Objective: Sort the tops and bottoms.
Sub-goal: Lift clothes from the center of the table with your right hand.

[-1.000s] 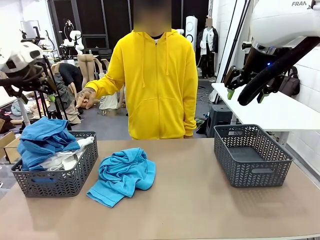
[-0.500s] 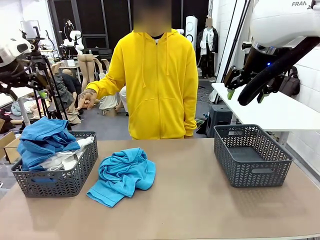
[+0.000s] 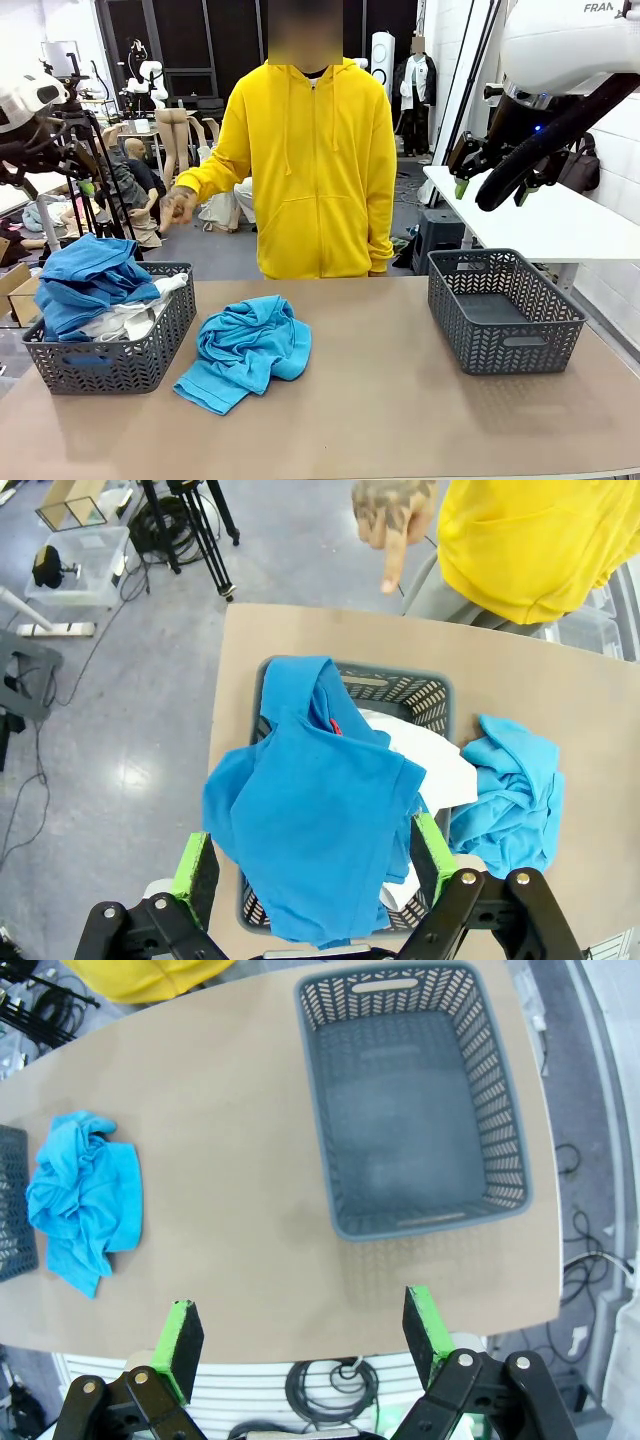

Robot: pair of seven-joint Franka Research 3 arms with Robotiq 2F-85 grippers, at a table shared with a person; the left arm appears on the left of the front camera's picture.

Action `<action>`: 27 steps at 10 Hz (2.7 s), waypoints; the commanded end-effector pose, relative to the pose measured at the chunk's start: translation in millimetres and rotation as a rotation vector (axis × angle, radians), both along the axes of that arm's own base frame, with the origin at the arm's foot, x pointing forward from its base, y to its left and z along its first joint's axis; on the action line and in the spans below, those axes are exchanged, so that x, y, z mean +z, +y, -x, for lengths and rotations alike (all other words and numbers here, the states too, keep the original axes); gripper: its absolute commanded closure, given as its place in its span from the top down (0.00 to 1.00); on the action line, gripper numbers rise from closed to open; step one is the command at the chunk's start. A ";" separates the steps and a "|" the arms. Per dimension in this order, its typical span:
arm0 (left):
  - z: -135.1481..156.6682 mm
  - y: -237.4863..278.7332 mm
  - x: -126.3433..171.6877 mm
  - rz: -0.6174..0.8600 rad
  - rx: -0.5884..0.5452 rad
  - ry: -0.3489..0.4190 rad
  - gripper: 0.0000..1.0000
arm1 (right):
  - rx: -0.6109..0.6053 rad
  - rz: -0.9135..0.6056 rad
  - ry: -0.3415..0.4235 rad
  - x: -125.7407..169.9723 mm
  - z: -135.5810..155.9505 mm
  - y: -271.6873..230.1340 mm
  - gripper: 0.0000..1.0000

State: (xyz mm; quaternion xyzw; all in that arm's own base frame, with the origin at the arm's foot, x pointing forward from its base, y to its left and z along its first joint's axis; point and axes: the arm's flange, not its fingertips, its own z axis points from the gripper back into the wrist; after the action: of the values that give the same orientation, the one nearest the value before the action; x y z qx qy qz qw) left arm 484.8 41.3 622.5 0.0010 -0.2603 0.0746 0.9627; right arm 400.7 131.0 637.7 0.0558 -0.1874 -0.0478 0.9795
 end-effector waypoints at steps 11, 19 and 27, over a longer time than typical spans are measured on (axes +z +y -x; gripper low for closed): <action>61.4 164.7 20.8 0.038 0.324 -0.163 1.00 | 0.675 0.023 0.133 -26.7 -190.5 264.8 1.00; 82.7 195.8 -51.8 0.193 0.373 -0.049 1.00 | 0.750 0.060 0.408 -201.7 -161.6 329.6 1.00; 82.7 195.8 -51.8 0.193 0.373 -0.049 1.00 | 0.671 0.053 0.215 -258.9 -184.8 357.3 1.00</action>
State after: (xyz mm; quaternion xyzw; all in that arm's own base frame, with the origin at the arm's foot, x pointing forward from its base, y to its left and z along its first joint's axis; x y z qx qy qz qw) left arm 402.2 236.1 569.1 -0.0458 -0.2690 0.2716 0.9229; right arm 586.6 479.6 392.4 0.0886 -0.0214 0.2995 0.9497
